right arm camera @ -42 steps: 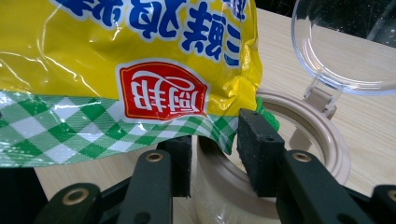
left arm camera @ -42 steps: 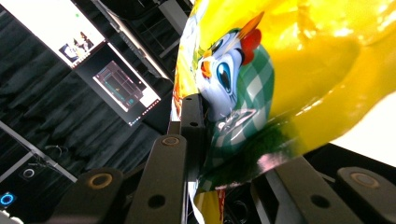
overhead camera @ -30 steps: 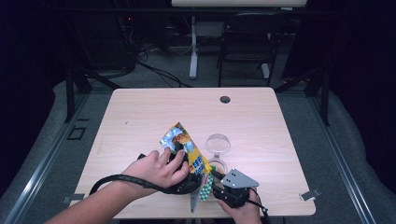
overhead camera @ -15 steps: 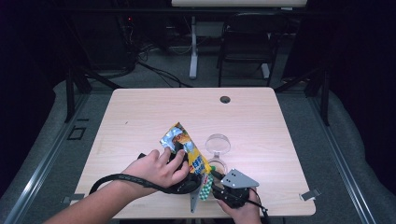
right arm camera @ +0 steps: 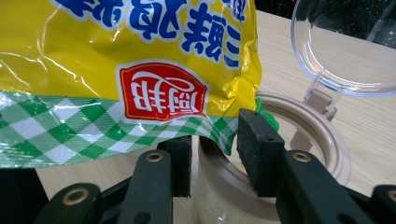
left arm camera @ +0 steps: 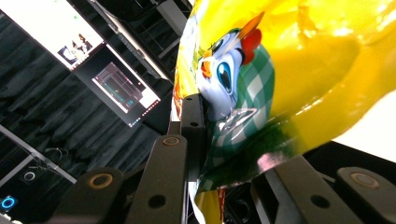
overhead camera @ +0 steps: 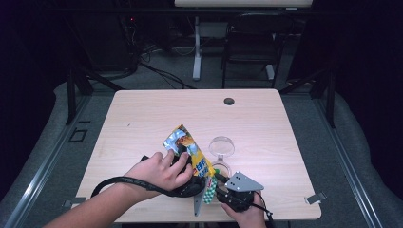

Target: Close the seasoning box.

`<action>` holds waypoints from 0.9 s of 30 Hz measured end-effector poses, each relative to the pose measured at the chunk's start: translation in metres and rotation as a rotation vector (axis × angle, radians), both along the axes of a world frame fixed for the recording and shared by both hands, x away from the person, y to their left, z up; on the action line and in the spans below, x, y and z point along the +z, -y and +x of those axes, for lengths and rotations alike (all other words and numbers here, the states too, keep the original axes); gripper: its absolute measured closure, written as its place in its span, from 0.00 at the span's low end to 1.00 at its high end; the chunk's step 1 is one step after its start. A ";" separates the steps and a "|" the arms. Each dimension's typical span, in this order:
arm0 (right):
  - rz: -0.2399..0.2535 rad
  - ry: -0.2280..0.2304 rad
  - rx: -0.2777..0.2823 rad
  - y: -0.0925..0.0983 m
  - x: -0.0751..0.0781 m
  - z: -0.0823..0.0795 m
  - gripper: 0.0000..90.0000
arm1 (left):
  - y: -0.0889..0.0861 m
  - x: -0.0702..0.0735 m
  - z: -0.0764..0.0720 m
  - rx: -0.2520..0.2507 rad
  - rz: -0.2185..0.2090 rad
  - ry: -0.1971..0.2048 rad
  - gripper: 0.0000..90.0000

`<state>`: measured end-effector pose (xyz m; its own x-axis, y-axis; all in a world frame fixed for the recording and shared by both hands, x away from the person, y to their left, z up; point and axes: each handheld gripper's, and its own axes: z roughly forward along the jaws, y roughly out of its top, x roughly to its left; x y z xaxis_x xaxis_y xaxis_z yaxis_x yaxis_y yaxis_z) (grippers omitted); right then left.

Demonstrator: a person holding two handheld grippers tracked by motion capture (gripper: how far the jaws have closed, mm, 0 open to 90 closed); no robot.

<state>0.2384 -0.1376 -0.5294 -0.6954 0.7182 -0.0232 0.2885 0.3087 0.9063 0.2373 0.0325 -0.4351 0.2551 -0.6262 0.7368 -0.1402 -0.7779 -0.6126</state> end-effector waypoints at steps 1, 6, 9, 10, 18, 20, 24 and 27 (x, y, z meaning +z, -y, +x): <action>0.000 0.001 0.000 0.000 0.000 0.000 0.74 | 0.000 0.000 0.000 0.001 0.001 -0.001 0.88; 0.001 0.000 0.000 0.000 0.000 0.000 0.74 | 0.000 0.000 0.000 0.004 0.002 -0.003 0.88; 0.001 0.000 0.001 0.000 0.000 0.000 0.74 | 0.001 0.000 0.000 0.005 0.007 -0.003 0.88; -0.004 0.000 0.003 0.000 0.000 0.000 0.74 | 0.001 0.000 0.000 0.005 0.008 -0.003 0.88; 0.000 0.002 0.001 0.000 0.000 0.000 0.74 | 0.001 0.001 0.000 0.013 0.008 -0.012 0.88; -0.005 0.002 0.004 0.000 0.000 0.000 0.74 | 0.002 0.001 -0.001 0.011 0.011 -0.011 0.89; -0.008 0.003 0.002 0.000 0.000 0.000 0.73 | 0.001 0.001 -0.001 0.025 0.007 -0.020 0.89; -0.008 0.004 0.001 0.000 -0.001 0.000 0.73 | 0.002 0.001 -0.001 0.032 0.017 -0.019 0.89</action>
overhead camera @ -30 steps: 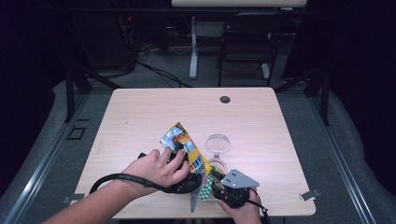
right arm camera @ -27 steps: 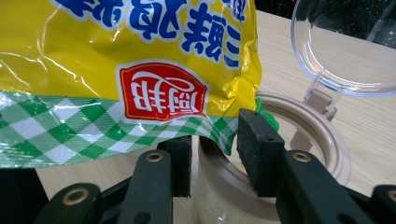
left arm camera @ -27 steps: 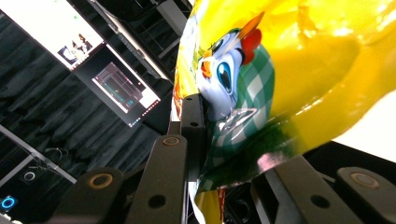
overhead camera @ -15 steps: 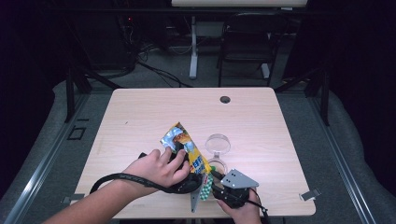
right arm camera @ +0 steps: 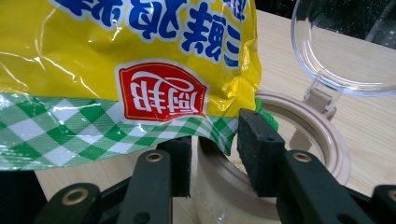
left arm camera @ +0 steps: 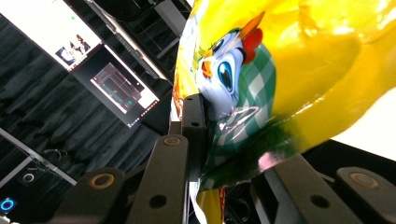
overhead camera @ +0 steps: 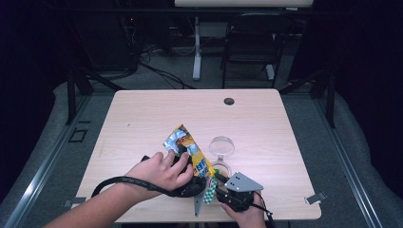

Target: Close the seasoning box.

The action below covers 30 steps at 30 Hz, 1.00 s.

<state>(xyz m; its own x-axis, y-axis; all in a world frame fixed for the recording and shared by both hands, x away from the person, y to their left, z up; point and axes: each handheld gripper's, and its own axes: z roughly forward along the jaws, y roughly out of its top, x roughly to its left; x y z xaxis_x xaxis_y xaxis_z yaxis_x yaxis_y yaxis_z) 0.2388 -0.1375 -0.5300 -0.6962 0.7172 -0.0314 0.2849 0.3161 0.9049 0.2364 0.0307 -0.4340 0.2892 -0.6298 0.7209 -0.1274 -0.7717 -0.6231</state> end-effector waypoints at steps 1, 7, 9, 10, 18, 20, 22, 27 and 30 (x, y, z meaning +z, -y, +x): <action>0.002 0.000 -0.002 0.000 0.000 0.000 0.73 | 0.000 0.000 0.000 -0.001 -0.004 -0.001 0.89; 0.002 0.001 -0.002 0.000 0.000 0.000 0.73 | 0.000 0.000 0.001 -0.029 -0.014 0.010 0.89; -0.001 0.002 -0.001 0.000 0.000 0.000 0.73 | 0.000 0.000 0.000 -0.014 -0.003 0.003 0.89; 0.001 0.002 0.000 0.000 0.000 0.000 0.73 | 0.000 0.000 0.000 -0.024 -0.005 0.011 0.89; -0.001 0.004 -0.004 0.000 0.000 -0.001 0.72 | 0.000 0.001 0.000 -0.007 -0.002 -0.004 0.90; -0.007 0.005 -0.004 0.000 0.001 -0.001 0.72 | 0.000 0.001 0.000 -0.010 -0.009 -0.006 0.90; -0.009 0.007 -0.003 0.000 0.001 -0.001 0.72 | 0.000 0.001 0.000 -0.007 -0.006 -0.007 0.91; -0.014 0.023 -0.004 -0.002 0.000 -0.002 0.72 | -0.001 0.002 0.001 0.005 -0.009 -0.021 0.92; -0.015 0.024 -0.003 -0.002 0.000 -0.002 0.72 | -0.001 0.002 0.000 0.013 -0.004 -0.025 0.92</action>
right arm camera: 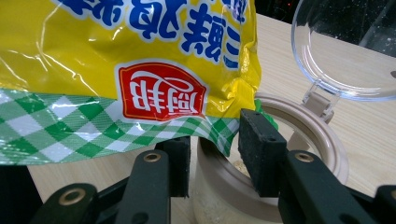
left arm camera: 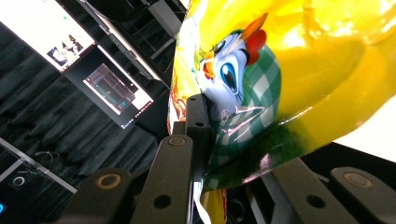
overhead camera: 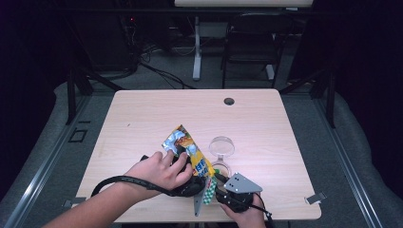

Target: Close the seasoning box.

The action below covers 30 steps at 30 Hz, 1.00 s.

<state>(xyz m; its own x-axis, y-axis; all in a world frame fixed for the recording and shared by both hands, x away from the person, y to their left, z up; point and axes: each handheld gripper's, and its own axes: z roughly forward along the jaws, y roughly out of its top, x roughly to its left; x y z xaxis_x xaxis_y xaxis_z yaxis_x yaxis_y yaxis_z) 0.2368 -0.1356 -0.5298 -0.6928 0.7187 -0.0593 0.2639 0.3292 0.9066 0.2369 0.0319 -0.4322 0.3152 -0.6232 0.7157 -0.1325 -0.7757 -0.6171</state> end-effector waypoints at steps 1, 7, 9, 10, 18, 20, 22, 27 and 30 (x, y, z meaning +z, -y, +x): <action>-0.001 -0.001 0.001 0.000 0.000 0.000 0.72 | 0.000 0.000 0.000 0.000 -0.008 -0.003 0.92; -0.001 0.000 -0.001 0.000 0.000 0.000 0.72 | 0.000 0.000 0.000 0.001 0.002 -0.002 0.92; -0.001 -0.002 0.000 0.000 0.000 0.000 0.72 | 0.001 0.000 0.000 -0.014 0.007 0.010 0.92; 0.000 -0.002 0.001 0.000 0.000 0.000 0.72 | 0.000 0.000 0.000 -0.026 -0.004 0.013 0.92; 0.006 -0.005 -0.004 0.001 0.001 0.000 0.72 | 0.002 0.002 -0.001 -0.020 -0.002 0.014 0.91; 0.007 -0.002 -0.004 0.001 0.001 0.000 0.73 | 0.002 0.002 -0.001 -0.029 -0.002 0.022 0.91; 0.006 -0.002 -0.004 0.001 0.001 0.000 0.73 | 0.003 0.004 -0.001 -0.020 -0.001 0.015 0.91; 0.016 0.001 -0.004 0.001 0.001 0.000 0.73 | 0.003 0.004 -0.001 -0.034 0.000 0.025 0.91; 0.017 0.001 -0.006 0.001 0.002 0.000 0.73 | 0.004 0.005 -0.001 -0.034 0.001 0.025 0.91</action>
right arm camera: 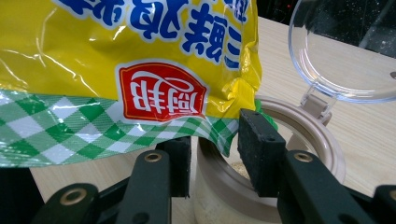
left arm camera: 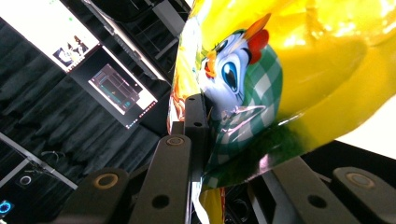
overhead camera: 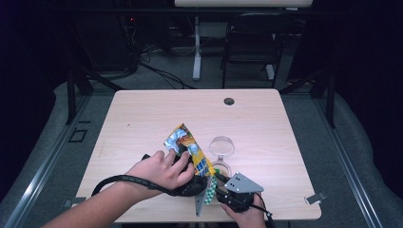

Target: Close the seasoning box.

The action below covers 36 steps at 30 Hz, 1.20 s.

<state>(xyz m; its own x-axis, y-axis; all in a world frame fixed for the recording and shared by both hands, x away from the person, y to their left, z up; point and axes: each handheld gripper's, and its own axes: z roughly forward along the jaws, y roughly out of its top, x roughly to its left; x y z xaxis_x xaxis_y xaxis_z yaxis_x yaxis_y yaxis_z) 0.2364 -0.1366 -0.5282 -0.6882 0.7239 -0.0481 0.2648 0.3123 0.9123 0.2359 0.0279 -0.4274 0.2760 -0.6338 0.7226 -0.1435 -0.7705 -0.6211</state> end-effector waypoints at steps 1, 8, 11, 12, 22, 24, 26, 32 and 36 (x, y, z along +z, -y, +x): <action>0.000 0.001 0.000 0.000 0.000 0.000 0.73 | 0.000 0.000 0.000 0.000 0.000 -0.001 0.91; 0.001 0.002 0.000 0.000 0.001 0.000 0.73 | 0.001 0.001 0.000 0.001 0.008 0.002 0.91; 0.004 0.003 0.001 0.000 0.001 0.000 0.73 | 0.000 0.001 0.000 0.023 0.000 -0.010 0.91; 0.002 0.003 0.002 0.001 0.001 0.000 0.73 | 0.001 0.003 0.000 0.036 0.019 -0.012 0.91; 0.002 0.005 -0.001 0.001 0.002 -0.001 0.73 | 0.002 0.004 0.000 0.022 0.008 -0.013 0.91; 0.002 0.005 0.000 0.001 0.002 -0.001 0.73 | 0.002 0.004 0.000 0.020 0.009 -0.012 0.91; 0.002 0.005 0.000 0.001 0.002 -0.001 0.73 | 0.002 0.004 0.000 0.022 0.011 -0.013 0.91; 0.007 0.001 0.002 0.001 0.002 -0.001 0.73 | 0.002 0.004 0.000 0.016 0.016 -0.006 0.91; 0.014 -0.001 0.002 0.001 0.002 -0.001 0.73 | 0.002 0.004 0.000 0.016 0.013 -0.010 0.91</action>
